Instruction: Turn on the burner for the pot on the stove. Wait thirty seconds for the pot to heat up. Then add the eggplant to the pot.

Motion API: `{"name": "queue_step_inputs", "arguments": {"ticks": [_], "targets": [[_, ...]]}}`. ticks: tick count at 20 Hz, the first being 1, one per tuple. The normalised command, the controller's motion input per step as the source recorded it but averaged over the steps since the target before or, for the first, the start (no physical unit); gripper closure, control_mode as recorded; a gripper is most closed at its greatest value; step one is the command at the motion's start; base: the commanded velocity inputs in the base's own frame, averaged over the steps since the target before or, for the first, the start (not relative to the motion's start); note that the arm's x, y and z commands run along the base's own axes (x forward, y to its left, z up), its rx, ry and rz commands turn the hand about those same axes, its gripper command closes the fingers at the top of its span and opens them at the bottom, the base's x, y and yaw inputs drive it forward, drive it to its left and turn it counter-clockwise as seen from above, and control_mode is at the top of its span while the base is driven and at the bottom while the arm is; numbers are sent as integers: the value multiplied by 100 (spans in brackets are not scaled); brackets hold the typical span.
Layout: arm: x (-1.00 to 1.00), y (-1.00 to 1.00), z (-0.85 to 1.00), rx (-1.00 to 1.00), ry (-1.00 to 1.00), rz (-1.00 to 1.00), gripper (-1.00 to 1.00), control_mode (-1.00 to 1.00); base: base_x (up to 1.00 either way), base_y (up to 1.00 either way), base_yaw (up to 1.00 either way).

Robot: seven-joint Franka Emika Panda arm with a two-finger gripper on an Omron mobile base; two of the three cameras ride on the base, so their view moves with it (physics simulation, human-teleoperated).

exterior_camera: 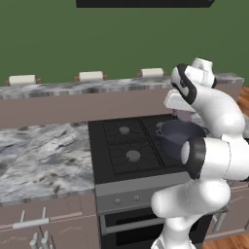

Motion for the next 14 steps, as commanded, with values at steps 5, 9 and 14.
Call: {"name": "queue_step_inputs", "arguments": {"ticks": [5,9,14], "targets": [[1,0,0,0,0,0,100,-100,0,0,0],[22,0,-7,-1,0,0,100,-100,0,0,0],[39,-3,-23,-4,0,0,100,-100,0,0,0]]}}
